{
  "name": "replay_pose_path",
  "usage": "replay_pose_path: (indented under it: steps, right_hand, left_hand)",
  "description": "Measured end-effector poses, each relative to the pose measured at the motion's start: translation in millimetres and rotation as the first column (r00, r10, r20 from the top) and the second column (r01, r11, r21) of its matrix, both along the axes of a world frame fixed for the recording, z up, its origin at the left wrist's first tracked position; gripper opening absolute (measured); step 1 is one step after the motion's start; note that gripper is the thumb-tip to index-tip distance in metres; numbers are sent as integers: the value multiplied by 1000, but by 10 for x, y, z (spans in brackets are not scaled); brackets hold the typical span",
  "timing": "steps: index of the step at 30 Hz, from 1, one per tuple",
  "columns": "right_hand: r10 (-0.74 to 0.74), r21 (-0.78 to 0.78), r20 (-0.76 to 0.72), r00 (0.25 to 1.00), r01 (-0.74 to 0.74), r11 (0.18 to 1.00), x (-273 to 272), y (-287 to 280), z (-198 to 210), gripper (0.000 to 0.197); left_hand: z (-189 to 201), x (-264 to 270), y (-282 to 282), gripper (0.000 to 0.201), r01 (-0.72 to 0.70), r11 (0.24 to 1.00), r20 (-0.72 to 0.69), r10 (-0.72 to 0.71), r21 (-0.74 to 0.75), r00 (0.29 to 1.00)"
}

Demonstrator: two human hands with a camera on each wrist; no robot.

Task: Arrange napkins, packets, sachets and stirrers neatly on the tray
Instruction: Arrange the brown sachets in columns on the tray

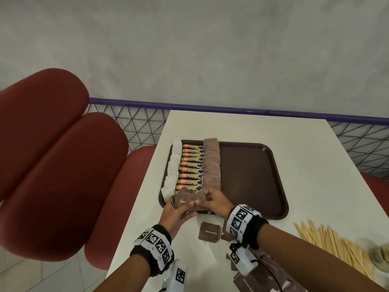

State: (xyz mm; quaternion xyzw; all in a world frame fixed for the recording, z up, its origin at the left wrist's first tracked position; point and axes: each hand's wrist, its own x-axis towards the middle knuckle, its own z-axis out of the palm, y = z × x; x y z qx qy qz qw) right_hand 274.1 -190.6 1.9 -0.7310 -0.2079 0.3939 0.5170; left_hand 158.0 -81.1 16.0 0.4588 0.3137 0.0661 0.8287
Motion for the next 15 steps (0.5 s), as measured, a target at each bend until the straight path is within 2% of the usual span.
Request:
replay_pose_path:
  steps: [2,7,10,11,15]
  right_hand:
    - [-46,-30,34,998,48,998,55,-18,-2,18]
    - [-249,-170,141,958,271,947,327,-107,-56,19]
    - [-228,-286,243,943,295,912,421,-156,-94,12]
    - [-204,-320,262,943,285,903,432,-156,-101,16]
    - [-188,-398,264,946,285,872,428,-97,-127,17]
  left_hand:
    - [-24,0,18,34,-16,1000,-17,16,4,1000]
    - [-76,-16,123,37,-138,989,-60,135,-60,989]
    - [-77,-41,179,32,-163,983,-59,158,-85,986]
    - [-77,-48,193,31,-171,981,-62,165,-95,984]
    - [-70,-74,233,31,-181,977,-66,174,-115,982]
